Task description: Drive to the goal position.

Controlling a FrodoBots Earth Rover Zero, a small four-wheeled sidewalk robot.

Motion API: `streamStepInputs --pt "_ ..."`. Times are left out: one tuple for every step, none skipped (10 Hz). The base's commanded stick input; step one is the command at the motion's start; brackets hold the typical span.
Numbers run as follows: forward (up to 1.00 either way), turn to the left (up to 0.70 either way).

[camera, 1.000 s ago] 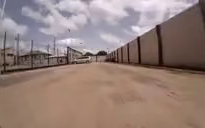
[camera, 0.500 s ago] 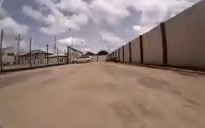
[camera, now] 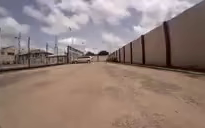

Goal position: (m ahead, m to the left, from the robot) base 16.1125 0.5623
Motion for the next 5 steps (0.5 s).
streamStepInputs --pt "0.85 0.00" --pt "0.85 0.00" --pt "0.85 0.00" --pt "0.85 0.00" --pt "0.85 0.00"
